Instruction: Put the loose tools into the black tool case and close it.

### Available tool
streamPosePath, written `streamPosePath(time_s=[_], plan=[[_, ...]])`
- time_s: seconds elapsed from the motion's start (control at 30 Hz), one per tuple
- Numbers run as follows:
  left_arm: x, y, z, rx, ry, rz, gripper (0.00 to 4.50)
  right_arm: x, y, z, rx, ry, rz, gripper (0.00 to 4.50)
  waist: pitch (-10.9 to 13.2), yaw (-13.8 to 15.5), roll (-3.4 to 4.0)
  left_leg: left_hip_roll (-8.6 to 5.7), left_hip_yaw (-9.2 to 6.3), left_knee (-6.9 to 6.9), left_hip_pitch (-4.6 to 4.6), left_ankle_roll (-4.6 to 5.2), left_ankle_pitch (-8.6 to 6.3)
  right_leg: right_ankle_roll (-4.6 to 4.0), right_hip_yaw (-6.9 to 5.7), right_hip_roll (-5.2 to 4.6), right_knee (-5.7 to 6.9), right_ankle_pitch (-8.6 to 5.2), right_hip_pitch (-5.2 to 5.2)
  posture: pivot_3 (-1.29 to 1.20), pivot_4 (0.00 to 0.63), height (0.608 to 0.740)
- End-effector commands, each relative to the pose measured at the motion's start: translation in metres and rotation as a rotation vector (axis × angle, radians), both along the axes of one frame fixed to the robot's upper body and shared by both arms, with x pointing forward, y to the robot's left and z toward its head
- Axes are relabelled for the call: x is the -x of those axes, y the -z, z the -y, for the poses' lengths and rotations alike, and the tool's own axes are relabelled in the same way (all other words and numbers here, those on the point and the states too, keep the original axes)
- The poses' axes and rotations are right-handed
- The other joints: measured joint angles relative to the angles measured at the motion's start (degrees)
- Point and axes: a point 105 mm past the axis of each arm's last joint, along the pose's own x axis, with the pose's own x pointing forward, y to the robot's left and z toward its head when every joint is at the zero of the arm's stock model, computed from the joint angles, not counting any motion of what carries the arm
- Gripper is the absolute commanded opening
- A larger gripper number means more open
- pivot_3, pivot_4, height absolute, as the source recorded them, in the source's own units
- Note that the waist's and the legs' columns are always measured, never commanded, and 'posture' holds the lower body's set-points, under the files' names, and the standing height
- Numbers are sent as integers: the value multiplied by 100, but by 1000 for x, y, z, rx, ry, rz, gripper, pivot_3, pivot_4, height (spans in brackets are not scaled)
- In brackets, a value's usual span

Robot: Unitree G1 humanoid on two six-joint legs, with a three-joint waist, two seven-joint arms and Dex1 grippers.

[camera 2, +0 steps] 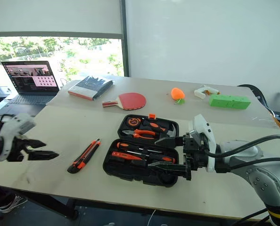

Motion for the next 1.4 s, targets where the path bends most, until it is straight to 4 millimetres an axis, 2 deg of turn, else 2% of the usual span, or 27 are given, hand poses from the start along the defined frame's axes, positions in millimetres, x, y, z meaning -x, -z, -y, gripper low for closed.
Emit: streamPosePath(time_s=[0.03,0.13,0.3,0.43,0.57,0.7,0.77,0.8,0.83,1.0,1.07,1.17,1.23,1.3,1.33,1.4], plan=[[-17,5,21,-26,-16,-49,4455,9,-6,-3,-16,-14,24,4500,0,-3,-2,-2,0,1,-2,0,0,0,-2,1,0,0,-1,0,150,736],[-27,11,38,-31,6,-101,4455,10,-4,-6,-26,2,28,4500,0,-21,-5,-4,2,2,-6,0,0,1,-1,4,-1,0,-2,0,150,736],[-35,26,52,-92,52,-180,4455,11,0,-10,-49,36,37,4500,1,-79,-6,-4,-8,-1,-5,1,0,1,9,7,1,0,-8,0,150,736],[-39,39,47,-180,60,-216,4455,13,2,-12,-71,62,36,4500,1,-74,-6,-4,-14,-1,-5,1,0,0,8,7,1,0,-8,0,150,736],[-40,41,42,-185,49,-233,4455,14,3,-12,-87,88,30,4500,2,-70,-6,-4,-14,1,-5,1,0,0,9,6,1,0,-7,0,150,736],[-41,54,35,-199,32,-265,4455,14,3,-12,-95,96,28,4500,2,-60,-6,-4,-14,1,-4,1,0,1,8,5,1,0,-6,0,150,736],[-40,59,38,-177,40,-281,4455,14,2,-12,-96,99,30,4500,2,-59,-6,-4,-14,1,-4,1,0,1,8,5,1,0,-6,0,150,736],[-40,61,39,-168,39,-285,3945,14,2,-12,-96,100,31,4500,2,-51,-6,-4,-14,1,-4,1,0,1,8,5,1,0,-6,0,150,736],[-41,63,40,-167,41,-287,3810,13,2,-12,-96,101,32,4500,2,-44,-6,-4,-14,1,-4,1,0,1,8,5,1,0,-5,0,150,736],[-42,68,39,-163,41,-293,1976,12,0,-11,-94,105,36,4500,1,-24,-5,-5,-13,2,-3,1,0,1,8,3,0,0,-3,0,150,736],[-44,68,37,-165,34,-285,1667,11,0,-11,-94,106,38,4500,1,-22,-5,-6,-13,2,-2,1,0,1,8,3,0,-1,-1,0,150,736],[-57,58,25,-183,13,-213,1651,11,-1,-11,-93,106,40,4500,0,-14,-4,-6,-12,2,2,1,0,1,7,3,2,0,2,0,150,736],[-77,35,20,-212,57,-71,1649,12,-2,-10,-90,107,41,4500,1,-13,-4,-6,-8,3,4,1,1,0,6,4,4,0,3,0,150,736],[-90,8,25,-215,141,47,1649,12,-2,-9,-86,107,40,4500,5,-12,-12,-6,-2,4,0,-1,5,-5,2,7,4,3,-1,0,150,736],[-93,1,27,-214,167,68,1649,12,-2,-9,-85,107,40,4500,11,-7,-22,-5,-1,5,-2,-1,6,-6,1,8,4,4,-1,0,150,736],[-98,-20,45,-228,332,152,1649,12,-2,-8,-80,108,39,4500,12,5,-25,-5,-2,7,-14,-2,6,-6,-4,7,-3,4,-5,0,150,736]])
